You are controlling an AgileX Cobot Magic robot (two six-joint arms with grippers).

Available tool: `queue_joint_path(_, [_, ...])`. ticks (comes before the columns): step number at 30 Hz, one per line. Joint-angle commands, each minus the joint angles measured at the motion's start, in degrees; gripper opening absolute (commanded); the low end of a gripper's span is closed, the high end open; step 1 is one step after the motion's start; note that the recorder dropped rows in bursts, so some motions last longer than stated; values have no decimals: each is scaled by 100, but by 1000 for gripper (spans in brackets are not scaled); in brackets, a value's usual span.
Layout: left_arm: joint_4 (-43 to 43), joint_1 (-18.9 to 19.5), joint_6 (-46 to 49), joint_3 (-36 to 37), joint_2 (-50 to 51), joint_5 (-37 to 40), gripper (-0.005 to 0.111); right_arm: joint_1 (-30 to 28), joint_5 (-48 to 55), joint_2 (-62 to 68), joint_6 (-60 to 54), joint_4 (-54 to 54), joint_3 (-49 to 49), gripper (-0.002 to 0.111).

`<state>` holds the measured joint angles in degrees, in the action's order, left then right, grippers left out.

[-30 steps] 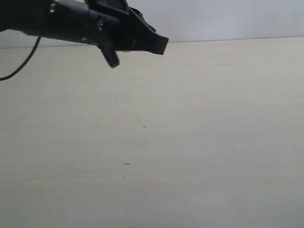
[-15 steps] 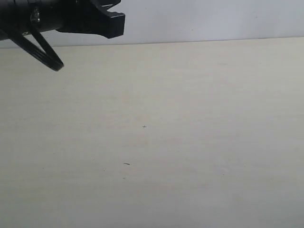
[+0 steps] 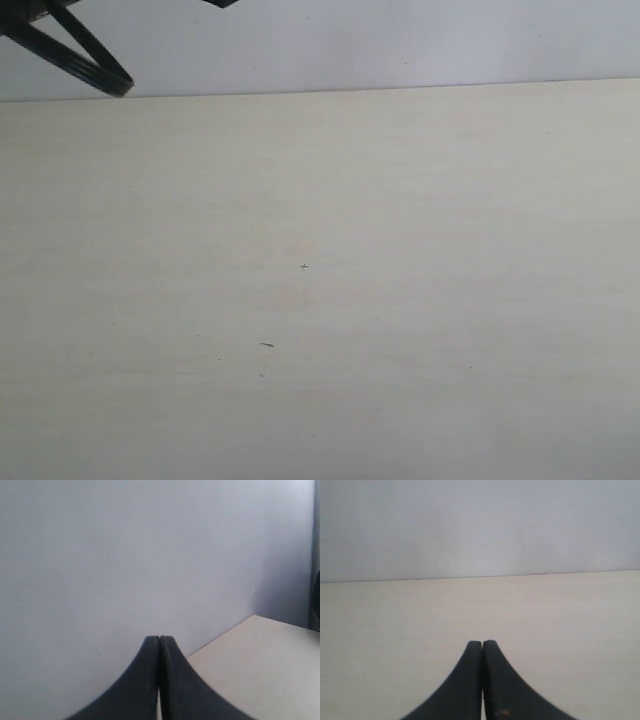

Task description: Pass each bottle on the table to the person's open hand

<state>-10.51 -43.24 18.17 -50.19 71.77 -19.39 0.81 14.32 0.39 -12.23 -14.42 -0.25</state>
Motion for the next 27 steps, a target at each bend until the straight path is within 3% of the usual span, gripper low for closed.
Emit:
queue_joint_path(1, [-14, 14, 353, 1, -1, -129, 0, 16, -28, -39, -34, 48, 25, 0])
queue_joint_path(27, [-14, 14, 760, 1, -2, -37, 0, 16, -28, -39, -23, 48, 25, 0])
